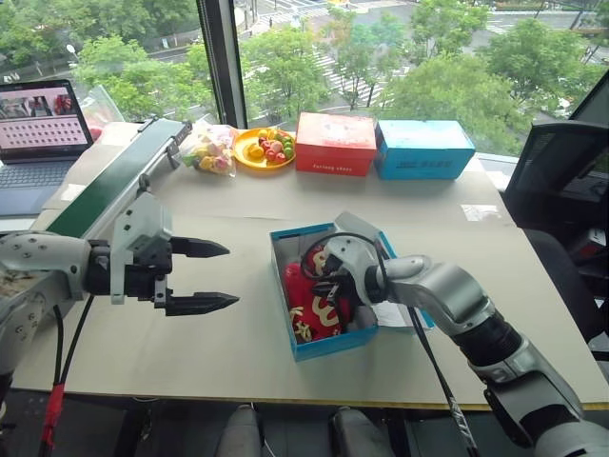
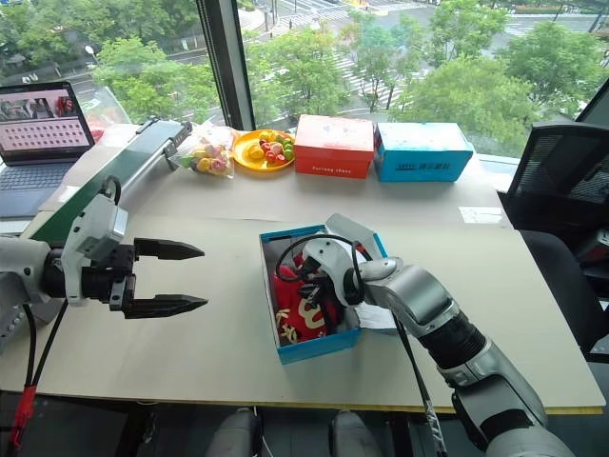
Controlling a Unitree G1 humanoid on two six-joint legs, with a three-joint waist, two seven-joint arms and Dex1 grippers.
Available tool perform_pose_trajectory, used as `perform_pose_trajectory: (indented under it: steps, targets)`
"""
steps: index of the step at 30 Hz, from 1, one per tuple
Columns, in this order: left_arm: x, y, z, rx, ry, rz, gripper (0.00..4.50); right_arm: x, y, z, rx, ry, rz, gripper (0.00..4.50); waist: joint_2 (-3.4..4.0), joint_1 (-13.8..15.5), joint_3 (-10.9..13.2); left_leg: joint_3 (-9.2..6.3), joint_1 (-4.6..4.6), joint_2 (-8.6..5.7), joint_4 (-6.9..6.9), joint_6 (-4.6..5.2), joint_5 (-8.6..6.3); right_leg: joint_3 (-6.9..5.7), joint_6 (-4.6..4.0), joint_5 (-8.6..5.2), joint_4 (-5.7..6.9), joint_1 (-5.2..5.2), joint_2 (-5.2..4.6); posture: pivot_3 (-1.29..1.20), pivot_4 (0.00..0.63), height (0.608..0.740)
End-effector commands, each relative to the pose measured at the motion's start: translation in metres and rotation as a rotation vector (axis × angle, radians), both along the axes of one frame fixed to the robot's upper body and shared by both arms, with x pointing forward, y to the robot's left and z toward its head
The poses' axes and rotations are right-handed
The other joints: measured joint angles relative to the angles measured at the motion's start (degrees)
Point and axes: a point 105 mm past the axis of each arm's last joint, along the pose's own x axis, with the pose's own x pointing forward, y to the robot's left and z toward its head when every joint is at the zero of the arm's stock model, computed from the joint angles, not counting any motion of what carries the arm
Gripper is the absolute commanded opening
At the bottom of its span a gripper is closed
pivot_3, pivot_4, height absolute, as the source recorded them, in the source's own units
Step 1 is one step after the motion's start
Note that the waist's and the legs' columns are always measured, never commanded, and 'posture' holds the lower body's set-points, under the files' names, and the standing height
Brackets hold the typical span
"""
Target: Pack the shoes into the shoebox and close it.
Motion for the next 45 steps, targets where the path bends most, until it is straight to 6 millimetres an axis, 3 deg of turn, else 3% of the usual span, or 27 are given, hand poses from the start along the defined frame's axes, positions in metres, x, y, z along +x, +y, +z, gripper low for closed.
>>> perform_pose_trajectory:
  steps: [1,6,10,12,13,15,16,19,21,23,25,29,32,33,39,42,45]
  targets:
    - [-0.003,-0.004,0.011,0.028,-0.055,-0.034,4.50,0.010,-0.002,0.013,0.019,-0.063,-0.022,1.50,0.00,-0.02,0.00,0.00,0.00,0.00,0.00,0.00,0.00,0.00,0.00,0.00,0.01,0.00,0.00,0.00,0.150,0.739]
    - [0.003,-0.005,0.011,0.045,-0.062,-0.059,4.50,0.014,-0.002,0.050,0.124,-0.097,-0.055,3.17,0.01,0.06,0.02,0.00,-0.04,-0.01,-0.03,0.00,0.00,0.00,-0.06,0.03,0.01,-0.04,0.00,0.00,0.150,0.739]
    - [0.006,-0.009,0.010,0.068,-0.056,-0.118,4.50,0.015,-0.008,0.120,0.354,-0.081,-0.102,4.49,0.01,0.02,0.11,0.00,-0.13,-0.01,-0.01,0.00,0.01,0.00,-0.27,0.15,0.11,-0.15,0.01,0.00,0.150,0.739]
    - [0.008,-0.011,0.011,0.082,-0.057,-0.155,4.50,0.013,-0.016,0.158,0.470,-0.089,-0.113,4.49,0.07,-0.01,0.19,0.00,-0.14,0.00,0.00,0.00,0.01,0.02,-0.30,0.17,0.16,-0.18,0.02,0.00,0.150,0.739]
    - [0.011,-0.013,0.012,0.089,-0.060,-0.180,4.50,0.011,-0.031,0.178,0.510,-0.112,-0.132,4.49,0.09,0.02,0.21,0.00,-0.16,-0.01,0.00,0.00,0.01,0.01,-0.30,0.17,0.22,-0.23,0.03,0.00,0.150,0.739]
    - [0.018,-0.017,0.013,0.104,-0.061,-0.224,4.50,0.003,-0.057,0.196,0.528,-0.156,-0.169,4.49,0.10,0.97,0.23,-0.02,-0.20,-0.01,-0.03,0.00,0.00,-0.04,-0.33,0.16,0.23,-0.25,0.02,0.00,0.150,0.739]
    - [0.020,-0.018,0.012,0.111,-0.061,-0.242,4.50,-0.004,-0.064,0.196,0.531,-0.145,-0.166,4.49,0.10,1.50,0.23,-0.04,-0.24,-0.02,-0.02,0.00,0.00,-0.12,-0.34,0.15,0.19,-0.25,0.01,0.00,0.150,0.739]
    - [0.028,-0.020,0.012,0.122,-0.062,-0.281,4.50,-0.032,-0.080,0.174,0.494,-0.058,-0.119,4.49,0.08,2.09,0.22,-0.02,-0.25,-0.02,-0.03,0.03,-0.02,-0.11,-0.34,0.14,0.00,-0.17,-0.01,0.00,0.150,0.739]
    - [0.036,-0.023,0.010,0.144,-0.064,-0.315,4.50,-0.064,-0.093,0.141,0.407,-0.002,-0.085,4.09,0.11,2.47,0.24,-0.02,-0.25,-0.02,0.00,0.06,-0.03,-0.11,-0.34,0.14,-0.01,-0.14,0.00,0.00,0.150,0.739]
    - [0.045,-0.026,0.007,0.162,-0.067,-0.337,4.50,-0.079,-0.110,0.099,0.242,0.043,-0.199,3.44,0.19,2.67,0.29,-0.03,-0.31,-0.04,0.02,0.07,-0.04,-0.10,-0.34,0.13,0.01,-0.16,0.00,0.00,0.150,0.739]
    - [0.052,-0.026,0.004,0.182,-0.073,-0.347,4.50,-0.079,-0.119,0.083,0.264,0.064,-0.300,2.84,0.22,2.28,0.30,-0.03,-0.32,-0.06,0.05,0.09,-0.04,-0.08,-0.33,0.13,0.05,-0.18,0.00,0.00,0.150,0.739]
    - [0.064,-0.033,0.003,0.204,-0.082,-0.386,4.50,-0.110,-0.117,0.048,0.281,0.182,-0.307,1.42,0.22,0.95,0.30,-0.04,-0.21,-0.07,0.30,0.18,0.01,0.05,0.03,-0.03,0.28,-0.09,0.03,0.00,0.150,0.739]
    - [0.067,-0.034,0.006,0.220,-0.091,-0.401,4.50,-0.121,-0.117,0.015,0.187,0.261,-0.352,0.36,0.22,0.37,0.30,-0.04,-0.11,-0.07,0.32,0.19,0.02,0.07,0.06,-0.05,0.35,-0.01,0.04,0.00,0.150,0.739]
    - [0.068,-0.034,0.007,0.224,-0.097,-0.400,4.50,-0.121,-0.118,0.006,0.156,0.275,-0.369,0.07,0.22,0.16,0.30,-0.07,-0.11,-0.07,0.32,0.19,0.02,0.05,0.06,-0.05,0.35,0.02,0.04,0.00,0.150,0.739]
    - [0.071,-0.029,0.011,0.257,-0.115,-0.384,4.50,-0.099,-0.116,-0.025,0.192,0.269,-0.495,0.03,0.21,-0.27,0.30,-0.09,-0.05,-0.05,0.38,0.19,0.02,0.06,0.09,-0.06,0.37,0.07,0.07,0.00,0.150,0.739]
    - [0.076,-0.030,0.020,0.242,-0.147,-0.354,4.50,-0.071,-0.140,-0.048,0.247,0.199,-0.731,0.03,0.20,-0.15,0.30,-0.09,-0.06,-0.07,0.37,0.19,0.02,0.07,0.10,-0.07,0.36,0.06,0.06,0.00,0.150,0.739]
    - [0.081,-0.034,0.028,0.209,-0.165,-0.334,4.50,-0.066,-0.143,-0.063,0.300,0.209,-0.797,0.03,0.23,0.38,0.32,-0.09,-0.13,-0.11,0.42,0.19,0.02,0.04,0.11,-0.08,0.36,0.04,0.01,0.00,0.150,0.739]
